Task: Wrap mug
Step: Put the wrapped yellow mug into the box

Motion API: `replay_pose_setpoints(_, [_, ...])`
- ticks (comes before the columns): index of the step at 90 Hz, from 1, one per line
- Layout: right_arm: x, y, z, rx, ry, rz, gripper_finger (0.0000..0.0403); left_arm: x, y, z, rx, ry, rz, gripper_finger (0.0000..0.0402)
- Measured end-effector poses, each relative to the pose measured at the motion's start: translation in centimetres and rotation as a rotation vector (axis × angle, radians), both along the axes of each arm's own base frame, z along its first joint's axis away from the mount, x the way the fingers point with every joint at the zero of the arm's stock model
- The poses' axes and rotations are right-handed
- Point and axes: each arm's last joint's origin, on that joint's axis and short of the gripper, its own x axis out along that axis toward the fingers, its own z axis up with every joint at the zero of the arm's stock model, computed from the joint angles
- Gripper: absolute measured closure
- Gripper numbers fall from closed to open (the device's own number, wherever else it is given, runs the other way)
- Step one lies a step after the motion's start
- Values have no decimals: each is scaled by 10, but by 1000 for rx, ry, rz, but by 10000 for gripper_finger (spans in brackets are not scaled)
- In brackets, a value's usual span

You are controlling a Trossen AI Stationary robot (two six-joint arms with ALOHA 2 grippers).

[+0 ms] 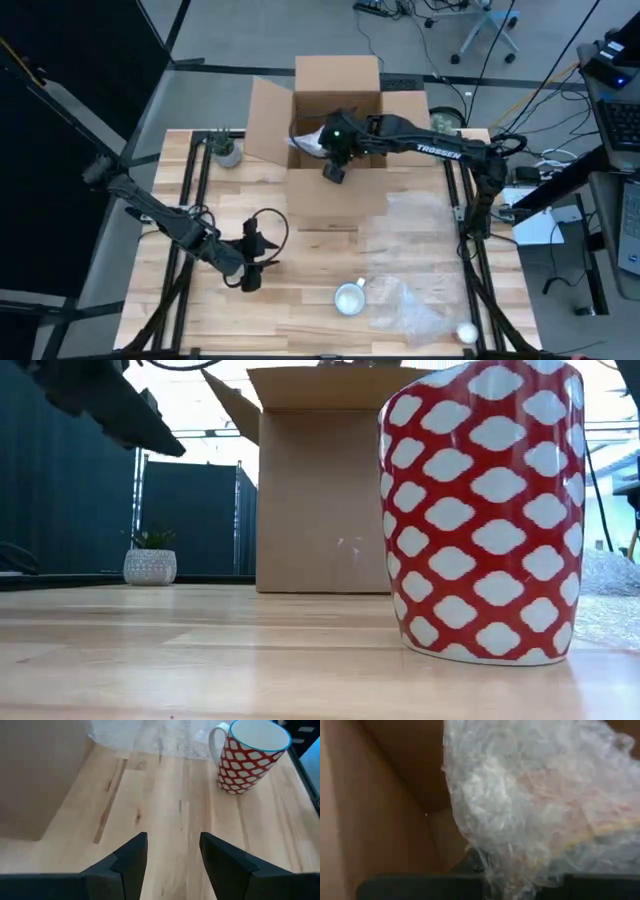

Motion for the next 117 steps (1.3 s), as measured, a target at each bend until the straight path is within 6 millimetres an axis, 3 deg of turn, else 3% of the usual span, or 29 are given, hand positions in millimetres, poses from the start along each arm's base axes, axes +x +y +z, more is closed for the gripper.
replay_pose_setpoints(27, [2, -8, -25, 16, -22, -39, 387, -3, 1, -6, -12, 12, 10, 230])
replay_pose_setpoints(52, [10, -11, -23, -21, -106, -36, 387, -3, 1, -6, -24, 12, 16, 230])
replay_pose_setpoints(79, [15, -16, -15, -78, -202, -65, 387, -3, 1, -6, -25, 12, 17, 230])
replay_pose_setpoints(117, [8, -12, 17, -54, -262, -61, 387, -4, 1, -7, -21, 28, 10, 230])
